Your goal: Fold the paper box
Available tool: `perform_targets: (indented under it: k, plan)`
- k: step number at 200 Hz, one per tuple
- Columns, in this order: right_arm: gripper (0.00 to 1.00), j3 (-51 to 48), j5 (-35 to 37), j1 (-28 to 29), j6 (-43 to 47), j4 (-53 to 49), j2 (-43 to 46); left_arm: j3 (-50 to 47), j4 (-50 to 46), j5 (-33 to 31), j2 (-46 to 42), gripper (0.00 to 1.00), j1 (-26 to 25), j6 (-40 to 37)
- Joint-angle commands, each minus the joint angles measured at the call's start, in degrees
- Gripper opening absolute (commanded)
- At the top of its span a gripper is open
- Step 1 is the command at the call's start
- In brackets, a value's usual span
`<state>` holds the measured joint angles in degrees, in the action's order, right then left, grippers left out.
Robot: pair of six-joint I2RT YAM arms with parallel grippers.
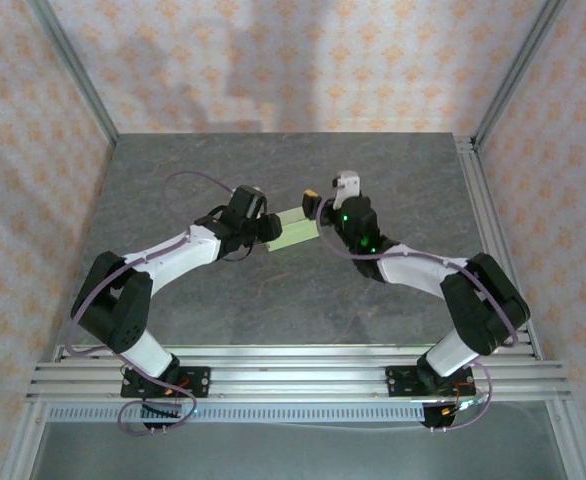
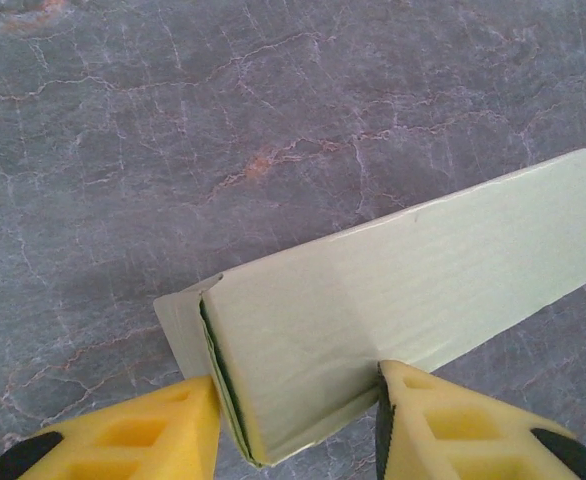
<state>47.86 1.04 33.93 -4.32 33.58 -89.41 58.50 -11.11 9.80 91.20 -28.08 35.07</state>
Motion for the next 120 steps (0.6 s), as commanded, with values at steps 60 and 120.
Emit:
perform_targets:
  k: [60,120]
  plan:
    - [0.7,7.65,-8.08,-2.83,-4.03,-18.64,-10.26,0.69,-5.76,-1.11,1.31,0.44,0.33,-1.73]
    - [0.48,5.98,-7.83,-2.89,-3.16,-18.73,-11.38,4.77,-5.34,1.53,-3.22,0.69,0.51,-2.72]
